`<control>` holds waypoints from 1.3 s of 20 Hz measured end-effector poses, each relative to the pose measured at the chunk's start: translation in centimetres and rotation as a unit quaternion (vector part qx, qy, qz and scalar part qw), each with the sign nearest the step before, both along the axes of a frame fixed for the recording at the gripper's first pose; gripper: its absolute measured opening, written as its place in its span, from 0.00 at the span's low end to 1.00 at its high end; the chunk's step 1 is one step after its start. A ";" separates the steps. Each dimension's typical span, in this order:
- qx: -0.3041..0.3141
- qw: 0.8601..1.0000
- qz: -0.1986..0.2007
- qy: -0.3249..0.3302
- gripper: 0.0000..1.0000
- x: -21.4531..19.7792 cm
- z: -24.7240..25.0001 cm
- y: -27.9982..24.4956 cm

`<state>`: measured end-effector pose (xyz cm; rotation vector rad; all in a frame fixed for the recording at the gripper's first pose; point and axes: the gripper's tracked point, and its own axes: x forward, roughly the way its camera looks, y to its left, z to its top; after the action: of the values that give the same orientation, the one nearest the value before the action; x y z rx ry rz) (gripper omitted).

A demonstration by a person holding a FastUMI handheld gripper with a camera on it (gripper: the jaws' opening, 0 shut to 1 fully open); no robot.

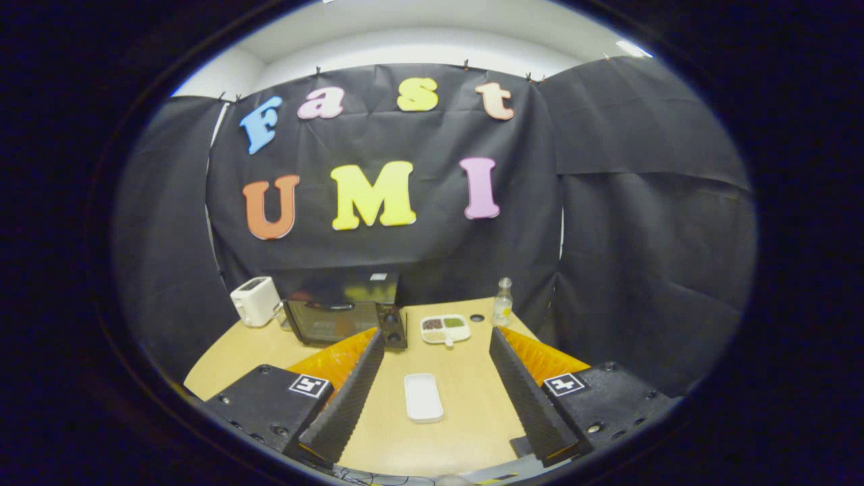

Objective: Open the toaster oven, put the food inside, and close the toaster oven door.

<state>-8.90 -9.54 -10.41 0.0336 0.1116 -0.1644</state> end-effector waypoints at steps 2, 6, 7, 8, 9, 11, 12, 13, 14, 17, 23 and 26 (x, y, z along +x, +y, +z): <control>-0.006 0.999 0.007 -0.032 1.00 -0.9 3.4 -1.1; -0.032 0.998 0.023 -0.058 1.00 -1.6 6.7 -3.2; -0.029 0.998 0.024 -0.056 1.00 -1.7 7.1 -3.8; -0.025 0.998 0.027 -0.058 1.00 -1.6 7.5 -4.3; -0.026 0.997 0.030 -0.061 1.00 -1.6 7.9 -4.6; -0.043 0.997 0.029 -0.064 1.00 -1.3 8.2 -5.4; -0.049 0.996 0.032 -0.068 1.00 -1.4 8.3 -5.4; -0.045 0.996 0.041 -0.068 1.00 -1.5 8.3 -4.9; -0.036 0.996 0.050 -0.069 1.00 -1.4 8.2 -4.3; -0.022 0.995 0.061 -0.071 1.00 -1.3 8.1 -4.3; -0.016 0.996 0.056 -0.071 1.00 -1.4 7.9 -4.9; -0.011 0.996 0.056 -0.071 1.00 -1.2 7.8 -5.1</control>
<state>-10.13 -14.60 -2.63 0.0173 -0.0310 -0.0514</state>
